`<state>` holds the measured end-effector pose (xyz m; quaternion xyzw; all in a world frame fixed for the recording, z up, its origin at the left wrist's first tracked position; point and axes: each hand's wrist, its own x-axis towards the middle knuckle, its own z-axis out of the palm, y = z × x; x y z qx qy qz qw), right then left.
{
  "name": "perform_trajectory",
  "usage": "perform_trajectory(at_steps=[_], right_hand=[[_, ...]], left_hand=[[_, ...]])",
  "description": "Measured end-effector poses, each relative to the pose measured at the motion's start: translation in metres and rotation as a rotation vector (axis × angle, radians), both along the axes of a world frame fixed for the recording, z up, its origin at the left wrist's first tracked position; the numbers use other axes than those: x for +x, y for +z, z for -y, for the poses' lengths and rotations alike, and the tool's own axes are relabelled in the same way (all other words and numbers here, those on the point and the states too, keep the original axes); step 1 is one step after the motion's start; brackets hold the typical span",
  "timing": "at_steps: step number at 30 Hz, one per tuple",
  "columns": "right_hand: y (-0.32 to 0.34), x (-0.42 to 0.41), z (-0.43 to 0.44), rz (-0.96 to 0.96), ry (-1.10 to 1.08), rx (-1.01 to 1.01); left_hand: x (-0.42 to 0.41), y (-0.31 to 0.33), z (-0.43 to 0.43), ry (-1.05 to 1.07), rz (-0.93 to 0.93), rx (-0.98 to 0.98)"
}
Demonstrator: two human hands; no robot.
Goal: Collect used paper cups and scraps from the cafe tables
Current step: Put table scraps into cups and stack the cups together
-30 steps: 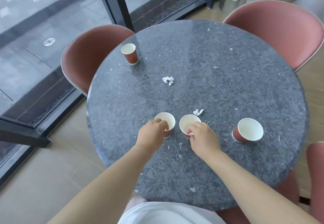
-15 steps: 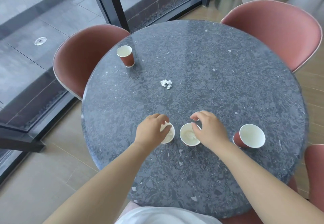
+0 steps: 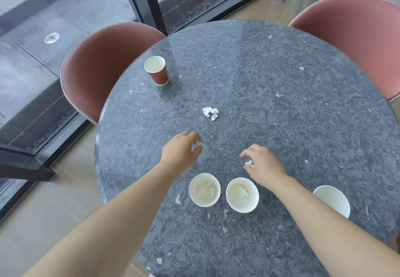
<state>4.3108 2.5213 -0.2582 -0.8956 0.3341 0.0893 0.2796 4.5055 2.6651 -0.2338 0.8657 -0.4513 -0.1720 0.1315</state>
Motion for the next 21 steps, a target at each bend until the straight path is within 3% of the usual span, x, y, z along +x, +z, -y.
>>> perform_trajectory(at_steps=[6,16,21], right_hand=[[-0.024,0.01,0.01,-0.047,0.009,0.086],[-0.03,0.05,0.034,0.196,-0.012,0.123],[-0.03,0.059,0.038,0.237,-0.01,0.132]], left_hand=[[0.022,-0.016,0.049,-0.107,0.005,0.136],[0.052,-0.038,0.115,-0.13,0.073,0.107],[0.049,-0.051,0.125,-0.164,0.028,0.2]])
